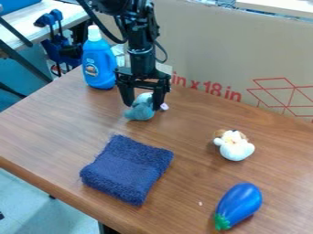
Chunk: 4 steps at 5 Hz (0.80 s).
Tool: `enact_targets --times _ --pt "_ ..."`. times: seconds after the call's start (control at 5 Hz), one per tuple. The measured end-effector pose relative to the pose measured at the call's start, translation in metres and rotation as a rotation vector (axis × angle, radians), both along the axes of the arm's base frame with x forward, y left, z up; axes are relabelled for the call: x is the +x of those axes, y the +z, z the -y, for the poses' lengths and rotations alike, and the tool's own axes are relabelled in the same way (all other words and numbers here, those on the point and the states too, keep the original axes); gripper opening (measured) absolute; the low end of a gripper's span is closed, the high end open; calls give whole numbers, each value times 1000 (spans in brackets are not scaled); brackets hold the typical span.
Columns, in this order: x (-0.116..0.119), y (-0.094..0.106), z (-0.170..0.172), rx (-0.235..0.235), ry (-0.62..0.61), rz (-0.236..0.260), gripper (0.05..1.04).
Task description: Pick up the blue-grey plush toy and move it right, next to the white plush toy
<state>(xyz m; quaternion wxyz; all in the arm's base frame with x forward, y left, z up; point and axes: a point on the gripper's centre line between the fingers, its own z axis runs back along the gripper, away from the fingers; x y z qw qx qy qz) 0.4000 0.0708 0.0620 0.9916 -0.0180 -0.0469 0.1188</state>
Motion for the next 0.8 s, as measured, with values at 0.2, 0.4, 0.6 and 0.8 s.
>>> enact_targets --times 0.2,0.4,0.6,0.8 --pt "1 -13 -6 -21 31 -24 941" --pt "6 -15 -7 -42 69 12 747" --pt "3 -16 -6 -61 104 42 654" --pt "0 -12 4 -80 92 53 627"
